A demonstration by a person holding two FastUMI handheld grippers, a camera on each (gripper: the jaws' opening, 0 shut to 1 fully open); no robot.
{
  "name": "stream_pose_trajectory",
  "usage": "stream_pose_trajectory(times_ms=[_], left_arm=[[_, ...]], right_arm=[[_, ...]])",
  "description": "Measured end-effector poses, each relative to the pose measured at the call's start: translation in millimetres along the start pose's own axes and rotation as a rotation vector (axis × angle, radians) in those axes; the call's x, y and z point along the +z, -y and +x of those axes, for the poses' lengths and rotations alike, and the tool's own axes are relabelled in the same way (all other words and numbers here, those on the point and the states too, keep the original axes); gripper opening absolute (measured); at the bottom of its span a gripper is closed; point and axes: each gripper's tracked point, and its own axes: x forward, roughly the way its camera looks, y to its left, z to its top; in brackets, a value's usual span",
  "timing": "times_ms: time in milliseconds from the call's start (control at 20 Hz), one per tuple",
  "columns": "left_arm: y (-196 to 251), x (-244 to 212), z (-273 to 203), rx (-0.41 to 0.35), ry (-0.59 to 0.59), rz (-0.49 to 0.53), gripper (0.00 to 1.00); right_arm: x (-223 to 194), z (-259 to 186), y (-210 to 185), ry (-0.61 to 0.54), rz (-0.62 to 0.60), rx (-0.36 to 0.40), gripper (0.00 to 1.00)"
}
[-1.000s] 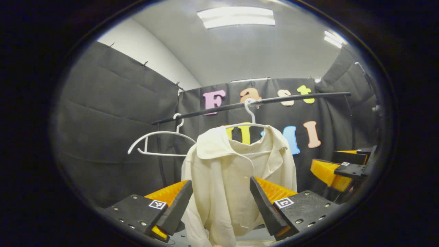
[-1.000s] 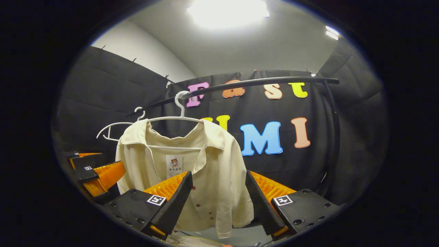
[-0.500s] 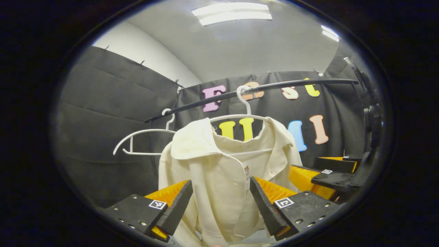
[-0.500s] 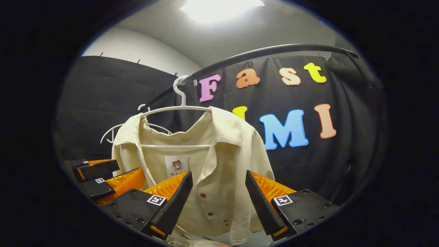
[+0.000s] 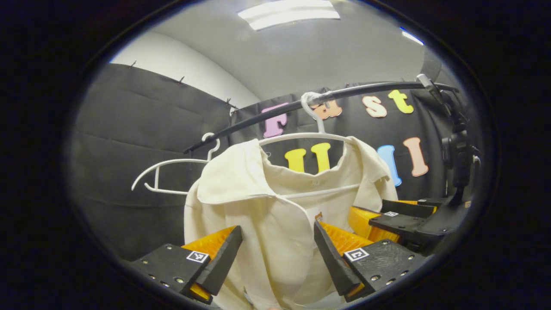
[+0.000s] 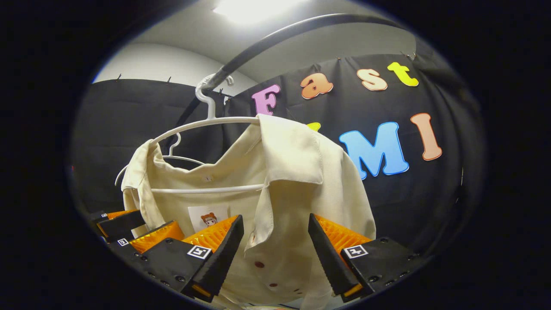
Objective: Grasp the clothes on the hanger with both hands and then place them into the laundry hamper below.
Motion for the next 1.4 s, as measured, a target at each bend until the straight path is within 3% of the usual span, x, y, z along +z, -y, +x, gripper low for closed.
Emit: stream_pose_trajectory(times_ms=[100, 300, 400, 450, 500, 650, 700, 800, 900, 950, 1000, 1050, 1150, 1200, 1350, 1400], left_arm=[[-6.0, -2.4, 6.0, 0.046, 0.000, 0.002, 0.99], [-12.3, -6.2, 17.6, 0.114, 0.004, 0.020, 0.99], [-13.1, -7.7, 19.6, 0.133, 0.000, 0.034, 0.99], [-13.4, -8.0, 21.5, 0.140, -0.005, 0.039, 0.99], [-15.1, -8.1, 22.3, 0.151, -0.003, 0.044, 0.99], [-23.4, -7.8, 26.9, 0.188, 0.000, 0.031, 0.74], [-23.0, -9.3, 28.0, 0.185, -0.006, 0.033, 0.70], [-31.6, -10.4, 31.9, 0.201, -0.006, 0.046, 0.67], [-28.2, -10.3, 28.4, 0.178, -0.015, 0.039, 0.28], [-28.6, -5.2, 22.3, 0.177, -0.011, 0.042, 0.33], [-40.5, -7.8, 19.5, 0.207, -0.007, 0.044, 0.29], [-41.4, -10.3, 22.1, 0.201, -0.009, 0.041, 0.04], [-44.0, -0.9, 17.7, 0.208, -0.007, 0.042, 0.07], [-49.5, -4.6, 15.3, 0.208, 0.006, 0.042, 0.01], [-60.7, 12.7, -2.2, 0.212, 0.057, 0.054, 0.01], [-69.4, 17.5, -7.3, 0.230, 0.070, 0.073, 0.00]], right_arm=[[-3.6, 10.5, 1.5, -0.009, 0.013, -0.012, 0.92], [-5.4, 25.7, 6.2, -0.001, 0.008, -0.053, 0.96], [-6.9, 30.9, 10.6, -0.006, 0.003, -0.077, 0.87], [-8.1, 33.7, 13.5, -0.014, 0.003, -0.085, 0.74], [-10.4, 35.8, 16.7, -0.022, 0.002, -0.099, 0.70], [-6.2, 36.2, 32.5, 0.002, -0.018, -0.160, 0.24], [-4.2, 36.3, 33.7, 0.008, -0.029, -0.157, 0.13], [-7.8, 36.5, 32.0, -0.010, -0.073, -0.139, 0.04], [-1.3, 27.8, 38.7, 0.009, -0.106, -0.167, 0.07], [3.5, 23.3, 41.3, 0.026, -0.120, -0.185, 0.07], [7.2, 20.3, 44.1, 0.035, -0.142, -0.200, 0.07], [9.9, 16.4, 48.4, 0.045, -0.171, -0.221, 0.07], [16.4, 10.3, 61.3, 0.065, -0.236, -0.273, 0.07], [21.9, 7.6, 66.2, 0.082, -0.260, -0.294, 0.07], [46.9, -8.9, 82.5, 0.184, -0.327, -0.376, 0.07], [54.4, -11.3, 86.8, 0.209, -0.356, -0.397, 0.02]])
